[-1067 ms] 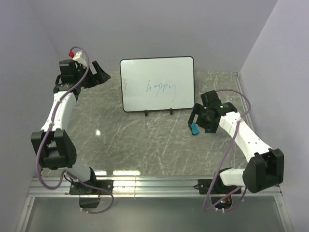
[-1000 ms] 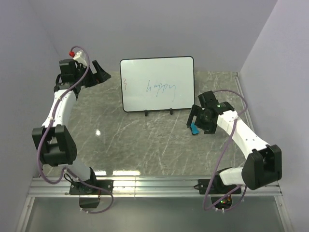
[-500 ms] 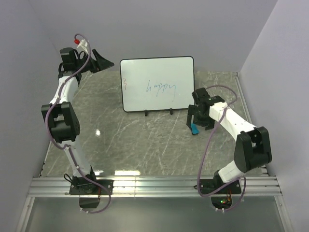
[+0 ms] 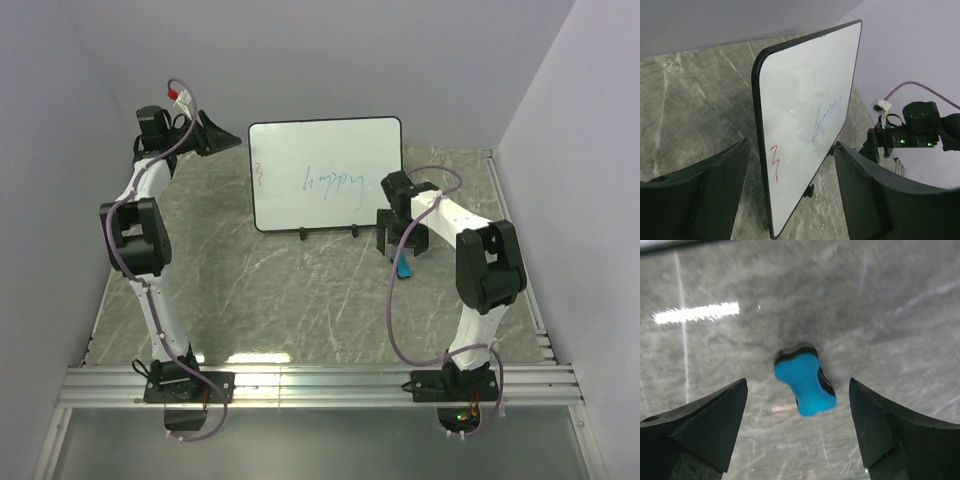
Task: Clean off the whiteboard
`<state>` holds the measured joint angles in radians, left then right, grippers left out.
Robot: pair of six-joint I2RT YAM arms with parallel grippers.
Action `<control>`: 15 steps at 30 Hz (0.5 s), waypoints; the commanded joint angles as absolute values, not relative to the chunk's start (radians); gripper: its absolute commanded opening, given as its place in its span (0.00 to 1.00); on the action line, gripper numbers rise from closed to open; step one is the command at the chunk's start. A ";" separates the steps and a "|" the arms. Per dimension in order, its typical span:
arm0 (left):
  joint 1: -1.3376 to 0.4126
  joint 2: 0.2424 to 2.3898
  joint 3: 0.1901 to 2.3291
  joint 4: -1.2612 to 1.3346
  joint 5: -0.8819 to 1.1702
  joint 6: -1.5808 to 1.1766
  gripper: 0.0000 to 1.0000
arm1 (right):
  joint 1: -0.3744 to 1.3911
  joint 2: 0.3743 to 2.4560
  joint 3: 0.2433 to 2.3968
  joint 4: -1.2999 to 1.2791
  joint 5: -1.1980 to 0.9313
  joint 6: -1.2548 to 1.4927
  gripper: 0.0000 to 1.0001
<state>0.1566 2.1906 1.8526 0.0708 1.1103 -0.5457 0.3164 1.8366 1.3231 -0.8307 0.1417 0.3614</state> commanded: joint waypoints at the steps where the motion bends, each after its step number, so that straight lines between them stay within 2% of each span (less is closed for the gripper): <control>1: 0.156 2.224 1.901 0.205 1.180 -0.606 0.74 | 0.322 1.861 1.400 -0.827 0.164 0.341 0.88; 2: 0.156 2.244 1.902 0.224 1.181 -0.620 0.74 | 0.322 1.871 1.408 -0.825 0.169 0.341 0.88; 5: 0.146 2.287 1.923 0.288 1.189 -0.667 0.65 | 0.321 1.879 1.401 -0.821 0.172 0.337 0.88; 11: 0.112 2.370 2.002 0.252 1.190 -0.658 0.65 | 0.322 1.876 1.359 -0.810 0.173 0.347 0.87; 14: 0.101 2.385 2.010 0.277 1.192 -0.678 0.63 | 0.328 1.859 1.330 -0.807 0.170 0.354 0.86; 15: 0.100 2.385 2.008 0.287 1.193 -0.693 0.59 | 0.330 1.853 1.318 -0.802 0.169 0.357 0.86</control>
